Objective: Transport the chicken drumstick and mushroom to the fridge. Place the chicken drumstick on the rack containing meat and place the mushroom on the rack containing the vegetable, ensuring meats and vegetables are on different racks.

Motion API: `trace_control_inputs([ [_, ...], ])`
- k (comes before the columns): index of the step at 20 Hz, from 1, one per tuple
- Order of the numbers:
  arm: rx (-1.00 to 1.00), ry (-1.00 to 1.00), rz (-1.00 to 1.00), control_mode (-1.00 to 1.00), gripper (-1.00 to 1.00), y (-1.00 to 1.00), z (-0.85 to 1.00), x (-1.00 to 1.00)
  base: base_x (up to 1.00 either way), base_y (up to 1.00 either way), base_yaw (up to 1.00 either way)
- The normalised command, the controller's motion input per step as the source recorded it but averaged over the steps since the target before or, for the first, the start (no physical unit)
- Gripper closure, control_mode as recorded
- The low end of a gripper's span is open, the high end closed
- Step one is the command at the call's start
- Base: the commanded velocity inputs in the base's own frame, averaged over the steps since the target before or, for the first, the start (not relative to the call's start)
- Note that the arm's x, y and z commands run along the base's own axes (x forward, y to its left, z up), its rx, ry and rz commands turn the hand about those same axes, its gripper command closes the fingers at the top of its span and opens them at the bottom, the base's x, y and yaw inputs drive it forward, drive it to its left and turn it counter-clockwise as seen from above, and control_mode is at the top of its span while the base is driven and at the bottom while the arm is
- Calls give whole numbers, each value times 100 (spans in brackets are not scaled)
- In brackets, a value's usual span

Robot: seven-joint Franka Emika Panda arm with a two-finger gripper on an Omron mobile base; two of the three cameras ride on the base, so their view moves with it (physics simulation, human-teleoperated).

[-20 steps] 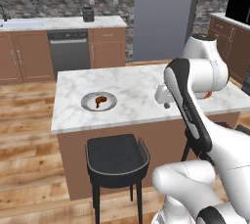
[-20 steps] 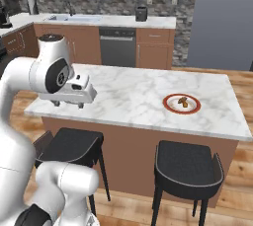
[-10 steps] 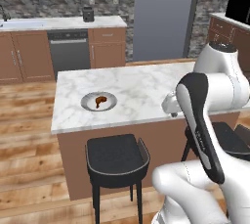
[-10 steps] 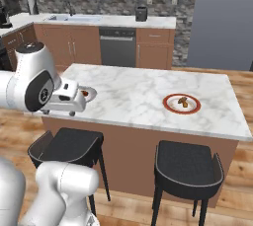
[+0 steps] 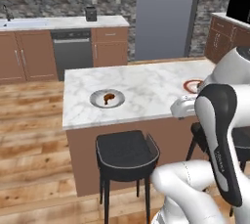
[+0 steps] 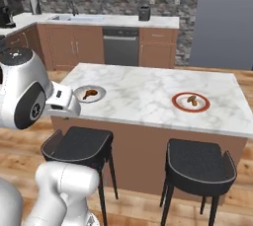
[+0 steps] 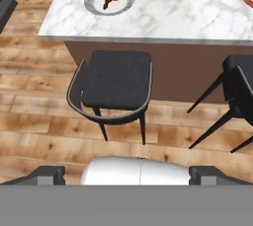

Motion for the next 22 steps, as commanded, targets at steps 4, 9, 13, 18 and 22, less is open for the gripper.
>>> trace_control_inputs([
  [4,0,0,0,100,-100,0,0,0,4,100,-10],
  [9,0,0,0,100,-100,0,0,0,58,100,-18],
  [13,0,0,0,100,-100,0,0,0,63,61,-17],
  [18,0,0,0,100,-100,0,0,0,61,6,-10],
  [22,0,0,0,100,-100,0,0,0,69,32,-20],
])
